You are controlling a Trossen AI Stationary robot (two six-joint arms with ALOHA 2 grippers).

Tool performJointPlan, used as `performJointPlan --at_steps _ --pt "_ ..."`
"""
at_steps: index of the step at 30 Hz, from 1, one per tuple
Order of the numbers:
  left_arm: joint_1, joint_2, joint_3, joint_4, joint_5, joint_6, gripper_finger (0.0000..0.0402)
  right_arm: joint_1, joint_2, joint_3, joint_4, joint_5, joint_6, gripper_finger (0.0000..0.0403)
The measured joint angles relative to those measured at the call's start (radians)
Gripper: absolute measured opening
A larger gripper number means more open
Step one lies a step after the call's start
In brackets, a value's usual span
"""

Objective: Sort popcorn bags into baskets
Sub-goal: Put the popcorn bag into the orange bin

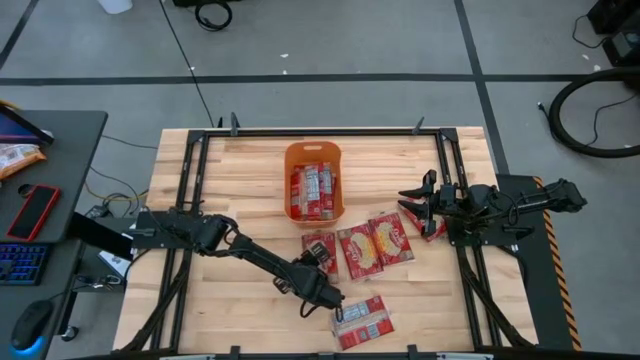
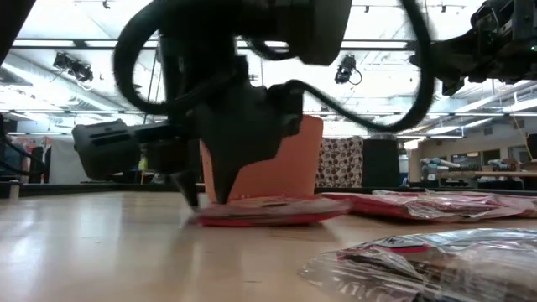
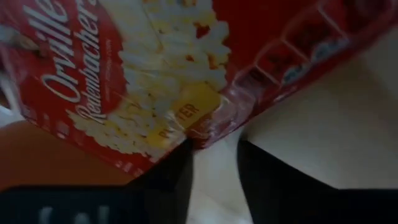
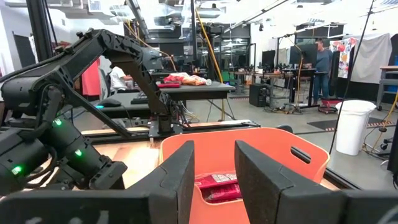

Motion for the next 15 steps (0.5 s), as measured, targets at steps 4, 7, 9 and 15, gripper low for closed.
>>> performJointPlan --at_steps 4,7,9,15 --pt "0.0 -0.001 0.001 0.023 0.01 -0.056 0.0043 0.0 0.0 0.0 0.0 0.0 0.0 0.0119" --pt "0.0 -0.001 0.001 0.023 0.014 -0.11 0.001 0.0 0.0 0.0 0.0 0.0 0.0 0.0119" --pt "0.001 -0.008 0.0 0.023 0.02 -0.144 0.0008 0.0 0.0 0.0 0.0 0.0 0.0 0.0119" --pt "0.0 -0.089 0.0 0.019 0.047 -0.213 0.0004 0.0 0.0 0.0 0.0 0.0 0.0 0.0119"
